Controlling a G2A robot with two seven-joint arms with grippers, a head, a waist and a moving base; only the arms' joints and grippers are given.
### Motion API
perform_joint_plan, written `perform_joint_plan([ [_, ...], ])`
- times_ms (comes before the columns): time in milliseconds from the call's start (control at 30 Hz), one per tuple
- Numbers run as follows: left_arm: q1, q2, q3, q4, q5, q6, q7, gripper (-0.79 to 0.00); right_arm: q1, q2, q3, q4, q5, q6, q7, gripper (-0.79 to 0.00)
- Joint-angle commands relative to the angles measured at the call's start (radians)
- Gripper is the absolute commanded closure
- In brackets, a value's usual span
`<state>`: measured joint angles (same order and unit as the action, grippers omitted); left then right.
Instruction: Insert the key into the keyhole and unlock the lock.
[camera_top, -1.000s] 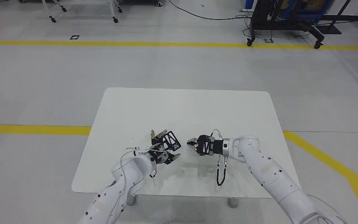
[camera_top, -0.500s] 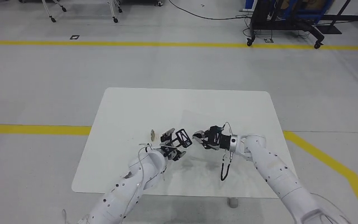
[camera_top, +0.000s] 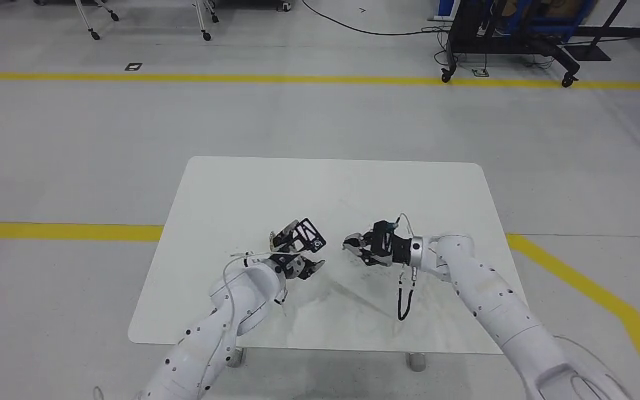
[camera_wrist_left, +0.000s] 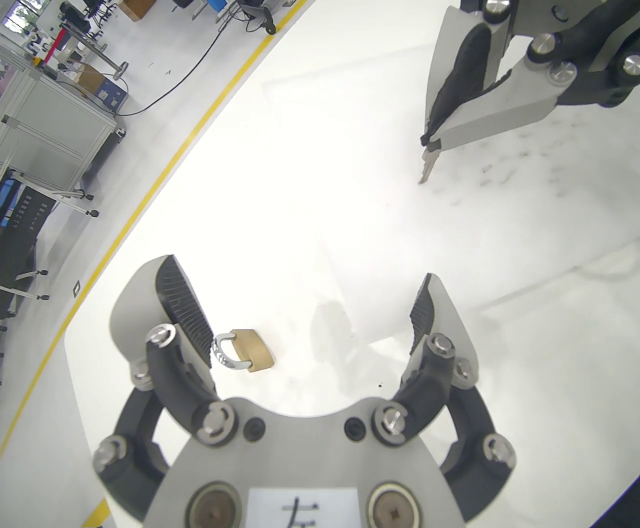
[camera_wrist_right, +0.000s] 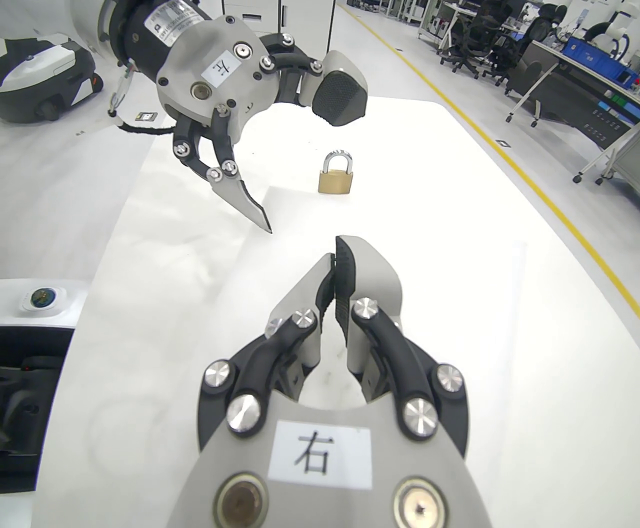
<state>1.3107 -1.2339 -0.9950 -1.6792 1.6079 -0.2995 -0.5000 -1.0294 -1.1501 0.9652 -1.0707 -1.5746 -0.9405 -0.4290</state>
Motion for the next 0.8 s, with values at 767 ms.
perform_joint_plan([
  [767,-0.204,-0.105,0.19,0.231,0.003,0.239,-0.065,-0.785,0.072,-0.011,-0.043,0.122,0.034,-0.034,-0.078,0.0],
])
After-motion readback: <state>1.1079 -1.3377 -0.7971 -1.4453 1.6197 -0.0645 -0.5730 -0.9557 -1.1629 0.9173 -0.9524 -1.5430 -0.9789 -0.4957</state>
